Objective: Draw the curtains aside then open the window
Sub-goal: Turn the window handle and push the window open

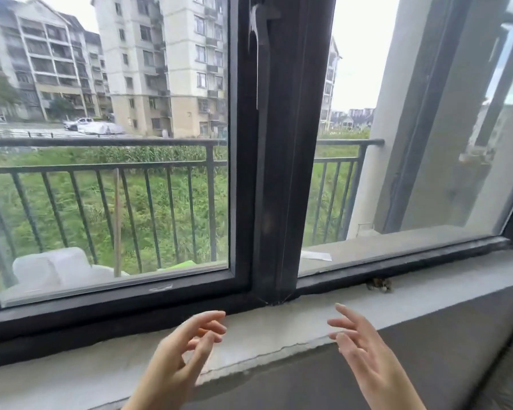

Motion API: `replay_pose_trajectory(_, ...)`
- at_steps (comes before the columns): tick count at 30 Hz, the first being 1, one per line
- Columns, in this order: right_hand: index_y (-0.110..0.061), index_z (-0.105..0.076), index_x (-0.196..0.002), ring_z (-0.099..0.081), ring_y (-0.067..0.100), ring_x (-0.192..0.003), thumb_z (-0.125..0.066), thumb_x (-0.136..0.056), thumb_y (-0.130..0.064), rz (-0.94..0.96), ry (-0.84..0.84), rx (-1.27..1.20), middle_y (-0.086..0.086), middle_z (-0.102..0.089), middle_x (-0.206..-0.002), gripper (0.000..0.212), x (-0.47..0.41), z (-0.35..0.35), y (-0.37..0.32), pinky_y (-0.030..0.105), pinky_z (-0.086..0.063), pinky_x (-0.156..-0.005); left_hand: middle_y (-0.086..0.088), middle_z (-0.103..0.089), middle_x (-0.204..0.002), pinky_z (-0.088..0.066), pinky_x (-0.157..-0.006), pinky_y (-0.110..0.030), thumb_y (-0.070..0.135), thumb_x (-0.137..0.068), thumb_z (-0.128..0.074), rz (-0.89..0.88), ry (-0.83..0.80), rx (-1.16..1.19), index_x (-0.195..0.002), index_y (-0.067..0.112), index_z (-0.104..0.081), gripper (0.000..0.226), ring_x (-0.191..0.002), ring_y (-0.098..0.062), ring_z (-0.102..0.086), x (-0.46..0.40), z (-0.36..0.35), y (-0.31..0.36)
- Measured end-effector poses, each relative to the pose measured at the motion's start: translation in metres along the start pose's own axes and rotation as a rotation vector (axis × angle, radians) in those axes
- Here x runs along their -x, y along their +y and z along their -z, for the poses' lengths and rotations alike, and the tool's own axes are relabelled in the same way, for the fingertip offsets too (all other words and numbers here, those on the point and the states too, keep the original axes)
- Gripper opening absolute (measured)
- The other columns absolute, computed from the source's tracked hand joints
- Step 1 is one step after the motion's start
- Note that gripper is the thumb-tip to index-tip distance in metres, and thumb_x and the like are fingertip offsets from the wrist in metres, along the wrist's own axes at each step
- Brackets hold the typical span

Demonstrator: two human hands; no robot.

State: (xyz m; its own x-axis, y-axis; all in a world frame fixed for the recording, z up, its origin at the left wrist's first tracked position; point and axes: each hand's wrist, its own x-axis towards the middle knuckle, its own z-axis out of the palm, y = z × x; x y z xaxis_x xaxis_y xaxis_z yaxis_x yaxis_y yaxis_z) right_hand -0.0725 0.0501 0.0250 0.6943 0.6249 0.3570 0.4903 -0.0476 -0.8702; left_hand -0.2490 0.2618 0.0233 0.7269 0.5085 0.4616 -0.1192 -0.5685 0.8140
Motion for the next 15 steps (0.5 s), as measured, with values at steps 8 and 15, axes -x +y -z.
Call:
replay_pose_trajectory(8,-0.034,-0.048,-0.118,-0.054,-0.005,-0.103,-0.044,-0.088,-0.037,0.366,-0.076,0.093,-0.016,-0.058,-0.112,0.03,-0.142,-0.004,-0.072,0.004,-0.043,-0.078,0.006,-0.068,-0.088,-0.054,-0.075,-0.017,0.037,-0.084,-0.041,-0.348,0.057,-0.117,-0.103,0.037,-0.057,0.025,-0.086,-0.005,-0.065,-0.146,0.031,0.093)
replay_pose_trajectory(15,-0.008,-0.041,-0.13,-0.042,0.018,-0.125,-0.043,-0.091,-0.015,0.804,0.5,0.226,0.012,-0.049,-0.133,0.04,-0.243,-0.036,-0.126,0.034,-0.034,-0.107,-0.007,-0.053,-0.075,-0.053,-0.075,-0.053,0.025,-0.096,-0.038,-0.292,0.378,-0.065,-0.089,0.025,-0.05,0.015,-0.072,-0.02,-0.054,-0.248,0.019,0.193)
